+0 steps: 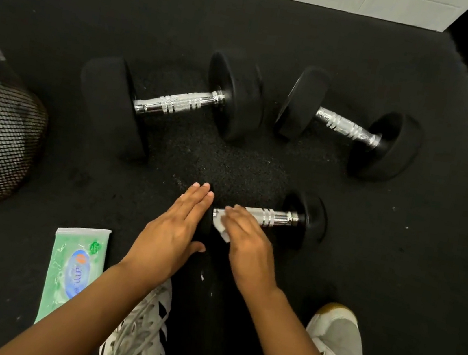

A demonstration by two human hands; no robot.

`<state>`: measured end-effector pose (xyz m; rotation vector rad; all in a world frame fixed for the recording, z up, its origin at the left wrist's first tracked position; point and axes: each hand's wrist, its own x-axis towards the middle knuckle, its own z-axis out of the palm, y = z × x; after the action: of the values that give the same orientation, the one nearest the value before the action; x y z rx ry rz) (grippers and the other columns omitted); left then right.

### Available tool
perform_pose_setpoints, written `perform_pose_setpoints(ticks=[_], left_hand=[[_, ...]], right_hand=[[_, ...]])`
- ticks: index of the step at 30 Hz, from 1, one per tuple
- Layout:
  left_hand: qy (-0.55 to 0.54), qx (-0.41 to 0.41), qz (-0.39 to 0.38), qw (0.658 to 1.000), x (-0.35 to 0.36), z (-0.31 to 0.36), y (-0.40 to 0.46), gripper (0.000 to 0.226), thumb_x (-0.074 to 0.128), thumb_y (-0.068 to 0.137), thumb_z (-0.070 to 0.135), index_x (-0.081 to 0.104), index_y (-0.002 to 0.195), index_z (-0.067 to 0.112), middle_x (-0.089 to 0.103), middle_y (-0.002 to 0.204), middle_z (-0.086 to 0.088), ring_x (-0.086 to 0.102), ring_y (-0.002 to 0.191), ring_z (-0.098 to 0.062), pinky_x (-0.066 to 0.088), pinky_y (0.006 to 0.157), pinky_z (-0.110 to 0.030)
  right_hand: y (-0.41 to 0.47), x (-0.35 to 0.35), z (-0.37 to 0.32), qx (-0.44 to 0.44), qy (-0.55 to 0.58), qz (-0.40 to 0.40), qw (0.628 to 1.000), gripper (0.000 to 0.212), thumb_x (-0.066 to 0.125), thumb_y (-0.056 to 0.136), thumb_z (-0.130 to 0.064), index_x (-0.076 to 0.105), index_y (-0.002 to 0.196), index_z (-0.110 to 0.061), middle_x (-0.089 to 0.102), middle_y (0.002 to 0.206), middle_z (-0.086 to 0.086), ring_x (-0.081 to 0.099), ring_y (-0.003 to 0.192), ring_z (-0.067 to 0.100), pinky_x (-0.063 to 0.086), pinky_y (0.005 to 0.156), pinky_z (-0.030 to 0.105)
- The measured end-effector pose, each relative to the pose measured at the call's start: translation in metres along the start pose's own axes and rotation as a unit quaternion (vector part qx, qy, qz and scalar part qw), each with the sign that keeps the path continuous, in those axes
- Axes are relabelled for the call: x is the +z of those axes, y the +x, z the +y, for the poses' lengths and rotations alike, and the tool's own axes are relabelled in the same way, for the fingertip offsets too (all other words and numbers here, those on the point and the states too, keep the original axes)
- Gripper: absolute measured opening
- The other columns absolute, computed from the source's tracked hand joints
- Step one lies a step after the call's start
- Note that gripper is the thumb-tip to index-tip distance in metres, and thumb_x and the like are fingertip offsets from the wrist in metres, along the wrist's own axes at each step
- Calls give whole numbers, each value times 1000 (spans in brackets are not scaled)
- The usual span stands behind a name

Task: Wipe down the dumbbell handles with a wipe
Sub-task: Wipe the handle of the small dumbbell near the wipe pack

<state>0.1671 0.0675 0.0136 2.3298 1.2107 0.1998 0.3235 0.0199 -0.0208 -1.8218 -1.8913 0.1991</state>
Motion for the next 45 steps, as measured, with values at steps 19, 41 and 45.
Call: perform_pose_setpoints(ticks=[19,41,45], left_hand=[[-13,2,13,1000,-2,4,2,93,80,67,11,27,143,13,17,152,3,5,137,-6,22,102,-20],[31,10,20,999,1,4,0,98,90,46,8,44,132,1,44,140,-13,30,132,-23,30,97,-38],[36,11,23,999,3,6,-1,99,90,46,8,43,133,0,43,141,-14,32,132,-24,30,99,-38]], right_hand=[[22,3,-8,46,-6,-82,996,23,59,83,-6,64,105,-9,66,100,5,59,100,19,37,101,35],[1,4,10,-12,15,-24,1000,37,50,86,-4,56,122,-5,59,123,10,48,121,23,32,107,36],[11,9,8,20,3,-40,999,32,53,85,-6,60,116,-4,63,115,11,54,114,24,32,107,36]])
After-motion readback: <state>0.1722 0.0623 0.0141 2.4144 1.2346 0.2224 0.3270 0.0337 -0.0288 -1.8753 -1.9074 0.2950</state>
